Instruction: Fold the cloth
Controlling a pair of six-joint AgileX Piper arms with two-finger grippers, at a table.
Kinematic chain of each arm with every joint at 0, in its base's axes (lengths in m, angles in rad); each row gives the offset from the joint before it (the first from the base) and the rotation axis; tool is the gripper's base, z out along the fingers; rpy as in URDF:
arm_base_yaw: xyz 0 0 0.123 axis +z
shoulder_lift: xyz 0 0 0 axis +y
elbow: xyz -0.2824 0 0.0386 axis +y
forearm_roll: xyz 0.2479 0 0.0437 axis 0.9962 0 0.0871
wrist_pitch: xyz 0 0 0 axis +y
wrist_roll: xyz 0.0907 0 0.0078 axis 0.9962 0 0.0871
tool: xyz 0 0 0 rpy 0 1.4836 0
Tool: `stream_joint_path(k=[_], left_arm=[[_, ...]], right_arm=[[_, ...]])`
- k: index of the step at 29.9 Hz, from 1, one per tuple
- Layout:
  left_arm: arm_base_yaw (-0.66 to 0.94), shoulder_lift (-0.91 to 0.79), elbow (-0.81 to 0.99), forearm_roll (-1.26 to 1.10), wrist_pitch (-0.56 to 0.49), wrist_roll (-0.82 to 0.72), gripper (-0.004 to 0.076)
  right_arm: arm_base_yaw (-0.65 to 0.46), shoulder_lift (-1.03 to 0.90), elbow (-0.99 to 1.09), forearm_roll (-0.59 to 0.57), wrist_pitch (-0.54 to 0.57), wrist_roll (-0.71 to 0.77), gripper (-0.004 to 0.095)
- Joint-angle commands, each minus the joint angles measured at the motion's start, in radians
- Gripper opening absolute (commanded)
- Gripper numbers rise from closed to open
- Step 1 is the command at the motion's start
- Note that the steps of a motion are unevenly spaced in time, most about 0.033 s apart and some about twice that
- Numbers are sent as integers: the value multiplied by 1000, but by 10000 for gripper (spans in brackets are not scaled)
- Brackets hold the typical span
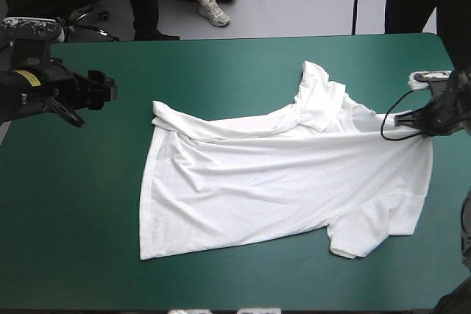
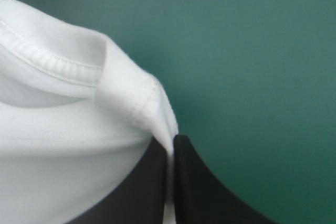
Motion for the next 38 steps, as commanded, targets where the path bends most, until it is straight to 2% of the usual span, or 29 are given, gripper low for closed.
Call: stream_joint_path(k=[1,5,10,17,20,24,26,28,30,32,35,38], left_arm=[[-1,-7,-28,-10,-53,-10,548],[-1,4,-28,-17,-53,-10,548],[-1,10,-28,-24,-49,-10,548],[-1,11,-28,-31,-43,-10,548],[-1,11,-28,-30,-37,-4,548],[-1,11,-28,-14,-11,-2,548],[-1,11,-28,3,-3,-2,548],[-1,11,-28,12,10,-2,548],[-1,11,-28,13,22,-2,548],[-1,11,-28,14,37,10,548],[-1,11,-28,20,53,66,548],[-1,11,-28,21,20,90,548]], right_arm=[[-67,-8,-116,-4,-18,-4,-17],[-125,56,-217,32,-10,-4,-17],[-200,140,-331,129,-3,-16,-17],[-240,191,-386,244,16,-99,0],[-247,201,-386,297,37,-148,112],[-253,199,-386,320,62,-174,381],[-255,193,-390,330,101,-195,542],[-255,180,-405,362,160,-220,655],[-255,147,-407,419,186,-263,683],[-255,105,-407,466,202,-291,670],[-253,33,-407,470,227,-299,649],[-251,-41,-403,489,252,-301,632]])
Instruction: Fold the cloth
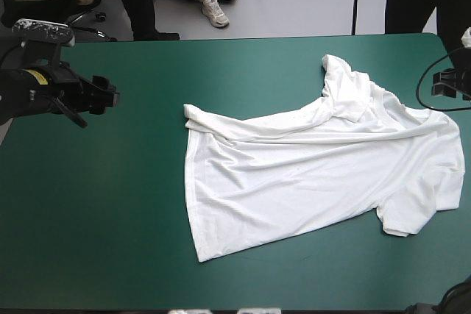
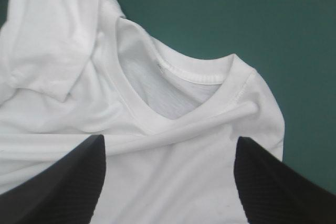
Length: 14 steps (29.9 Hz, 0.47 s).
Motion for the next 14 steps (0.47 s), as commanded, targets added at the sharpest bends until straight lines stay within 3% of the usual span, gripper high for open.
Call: stream_joint_path(k=[1,6,14], left_arm=[[-1,-22,-28,-2,-41,27,548],[-1,32,-30,2,-154,49,548],[-1,233,-30,-95,-201,188,548]], right_arm=[[-1,-138,-28,53,21,-16,626],[51,-243,24,12,24,-15,619],[147,-300,75,-41,9,-3,619]])
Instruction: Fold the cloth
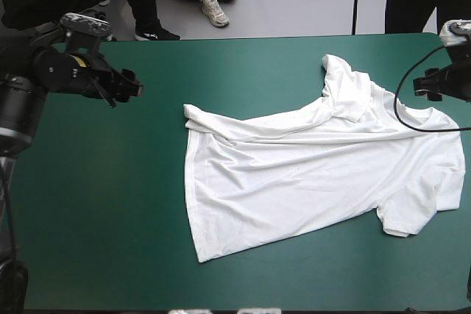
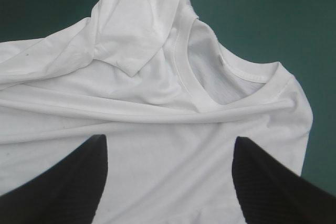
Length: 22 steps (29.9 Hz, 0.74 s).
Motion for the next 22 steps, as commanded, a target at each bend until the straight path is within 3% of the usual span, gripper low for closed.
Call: stream_joint_path(k=[1,10,17,22], left_arm=[[-1,64,-30,-97,-89,86,548],[-78,339,-78,-107,-175,148,548],[-121,536,-249,-135,-130,110,548],[-119,589,-272,-131,-145,110,548]], right_arm=[[23,-40,-18,11,-44,-1,619],[35,-36,-18,-10,-65,-1,617],[35,-17,-18,-16,-65,-1,617],[35,-4,-18,-11,-65,-1,617]])
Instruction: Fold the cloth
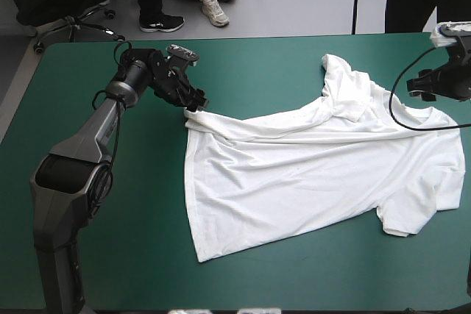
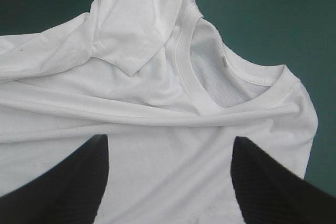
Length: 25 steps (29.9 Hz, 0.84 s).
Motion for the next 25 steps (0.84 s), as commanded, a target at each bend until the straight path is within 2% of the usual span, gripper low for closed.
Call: stream_joint_path(k=[1,7,10,14,18,21,25], left_arm=[[4,-35,-39,-14,-29,-13,548],[7,20,-33,-22,-25,-13,547],[7,44,-33,-29,-11,-13,507],[7,63,-33,-56,0,-13,386],[7,64,-33,-77,4,-4,168],[7,64,-33,-82,15,-4,4],[7,64,-33,-85,19,-4,-15]], right_arm=[[-1,-28,-24,28,-40,-4,617],[3,-24,-24,44,-38,-15,609],[3,-24,-24,41,-33,-24,608],[3,-24,-24,43,-28,-50,607],[15,-24,-22,71,-8,-128,607],[73,-24,-20,77,26,-191,608],[212,-24,-18,-7,26,-191,607]])
